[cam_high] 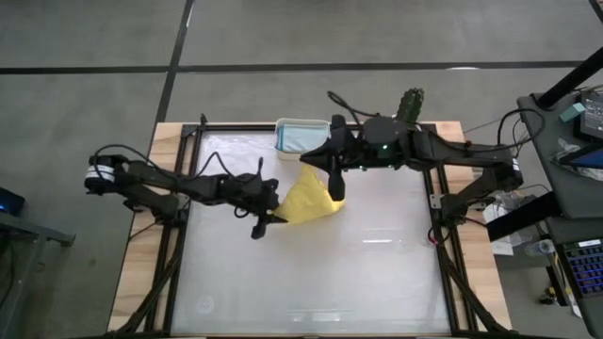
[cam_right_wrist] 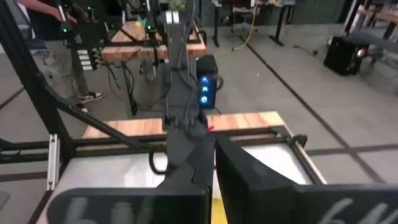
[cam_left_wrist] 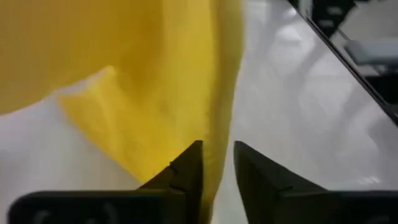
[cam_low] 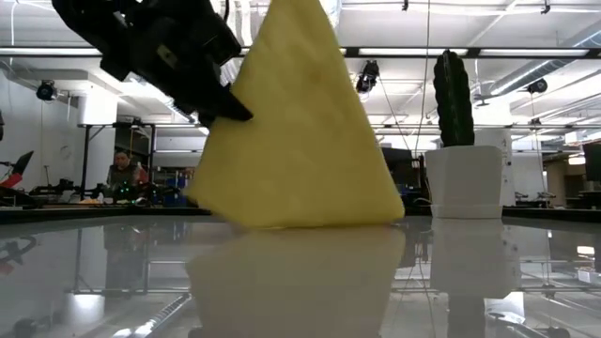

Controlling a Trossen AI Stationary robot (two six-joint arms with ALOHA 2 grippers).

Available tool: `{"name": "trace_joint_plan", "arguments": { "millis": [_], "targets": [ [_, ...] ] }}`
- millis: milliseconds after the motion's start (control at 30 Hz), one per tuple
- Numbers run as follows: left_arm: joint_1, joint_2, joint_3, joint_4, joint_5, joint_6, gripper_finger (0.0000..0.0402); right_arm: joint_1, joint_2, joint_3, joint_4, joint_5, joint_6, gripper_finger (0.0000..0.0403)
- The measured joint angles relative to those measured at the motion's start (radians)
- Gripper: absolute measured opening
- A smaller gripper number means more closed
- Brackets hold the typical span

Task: Fold microfiber towels
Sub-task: Fold the yellow cloth

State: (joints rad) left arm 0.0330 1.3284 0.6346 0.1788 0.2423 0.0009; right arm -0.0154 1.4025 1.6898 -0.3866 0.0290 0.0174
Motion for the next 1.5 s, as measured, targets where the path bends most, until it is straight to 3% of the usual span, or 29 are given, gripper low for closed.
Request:
{"name": "trace_joint_plan", "arguments": {
  "millis": [233, 367, 500, 667, 833, 933, 1033, 1300, 1500],
  "targets": [
    [-0.014, -0.022, 0.001, -0.113, 0.013, -0.023, 0.0012, 0.0, -0.001, 0.09, -0.076, 0.009, -0.041, 0.0008],
    [-0.018, -0.025, -0.002, -0.121, 0.013, -0.022, 0.0003, 0.0, -0.001, 0.101, -0.197, 0.018, -0.037, 0.0008],
    [-0.02, -0.022, -0.002, -0.135, 0.012, -0.021, 0.0003, 0.0, 0.012, 0.053, -0.309, 0.024, -0.027, 0.0008],
    [-0.021, -0.022, -0.003, -0.146, 0.004, -0.022, 0.0003, 0.0, 0.022, -0.086, -0.311, 0.024, 0.029, 0.0008],
    [-0.019, -0.022, -0.003, -0.182, -0.196, -0.017, 0.0005, 0.0, 0.022, -0.232, -0.281, 0.024, 0.044, 0.0008],
    [-0.005, -0.022, -0.003, -0.239, -0.31, 0.0, 0.0023, 0.002, 0.023, -0.305, -0.241, 0.024, 0.045, 0.0008],
    [0.024, -0.022, -0.003, -0.269, -0.352, 0.005, 0.0058, 0.002, 0.021, -0.373, -0.163, 0.024, 0.037, 0.0008],
    [0.114, 0.044, -0.004, -0.254, -0.393, 0.006, 0.0162, 0.002, 0.021, -0.517, 0.045, 0.024, -0.003, 0.0008],
    [0.151, 0.174, -0.002, -0.167, -0.327, 0.015, 0.0175, 0.002, 0.021, -0.602, 0.161, 0.024, -0.01, 0.0008]
  ]
}}
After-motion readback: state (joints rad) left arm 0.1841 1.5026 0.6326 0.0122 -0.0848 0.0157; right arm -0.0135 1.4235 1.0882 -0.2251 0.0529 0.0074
